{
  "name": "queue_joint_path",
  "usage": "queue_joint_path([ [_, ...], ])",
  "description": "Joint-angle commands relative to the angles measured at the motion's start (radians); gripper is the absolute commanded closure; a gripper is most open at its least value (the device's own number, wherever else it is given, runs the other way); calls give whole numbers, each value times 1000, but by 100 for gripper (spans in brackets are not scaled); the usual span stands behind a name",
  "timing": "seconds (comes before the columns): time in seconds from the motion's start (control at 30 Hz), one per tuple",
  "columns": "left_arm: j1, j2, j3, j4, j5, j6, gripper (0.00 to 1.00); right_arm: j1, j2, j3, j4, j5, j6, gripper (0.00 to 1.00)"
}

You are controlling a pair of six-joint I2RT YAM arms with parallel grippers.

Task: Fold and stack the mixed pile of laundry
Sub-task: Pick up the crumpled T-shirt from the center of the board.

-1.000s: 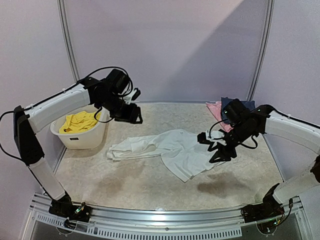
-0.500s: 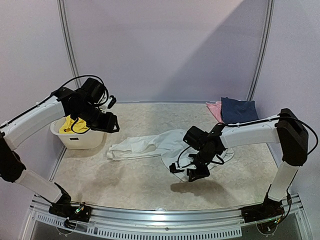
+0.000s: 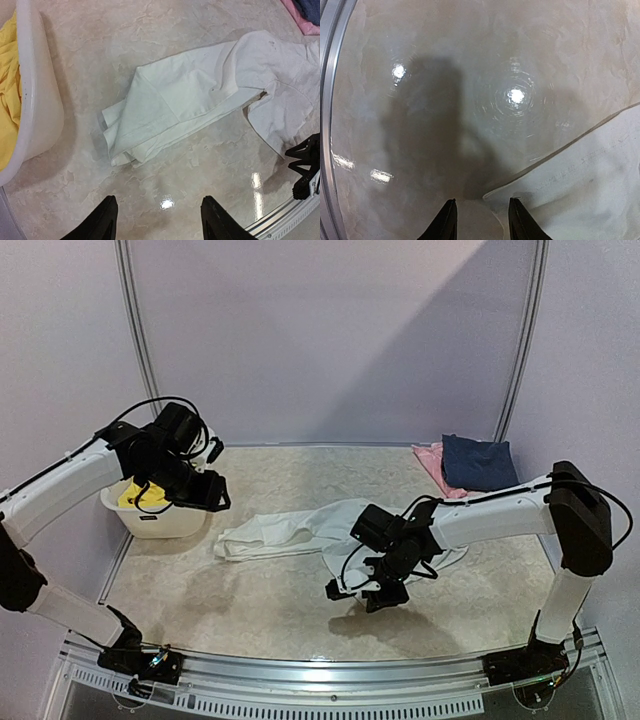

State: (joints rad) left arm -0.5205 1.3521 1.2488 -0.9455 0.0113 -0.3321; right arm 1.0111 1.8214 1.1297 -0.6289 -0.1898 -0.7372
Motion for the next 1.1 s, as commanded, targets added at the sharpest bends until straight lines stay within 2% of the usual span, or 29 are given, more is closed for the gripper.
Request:
queue_joint_path([
  [0.0, 14, -11, -34, 18, 2, 14, 42, 7, -28, 28, -29, 26, 23, 64],
  [0.4, 13, -23, -33, 6, 14, 41, 42, 6, 17, 29, 12, 59, 33, 65],
  [0.67, 14, -26, 18, -119, -145, 169, 41, 6, 62, 40, 33, 63, 45, 69],
  [0.73, 14, -27, 20, -133, -150, 184, 41, 6, 74, 41, 40, 83, 50, 74],
  [0.83, 14, -29, 12, -137, -144, 193, 41, 7, 88, 41, 46, 103, 55, 98],
  [1.07, 13, -23, -7, -130, -146, 246, 41, 0, -39, 65, 2, 147, 50, 100],
])
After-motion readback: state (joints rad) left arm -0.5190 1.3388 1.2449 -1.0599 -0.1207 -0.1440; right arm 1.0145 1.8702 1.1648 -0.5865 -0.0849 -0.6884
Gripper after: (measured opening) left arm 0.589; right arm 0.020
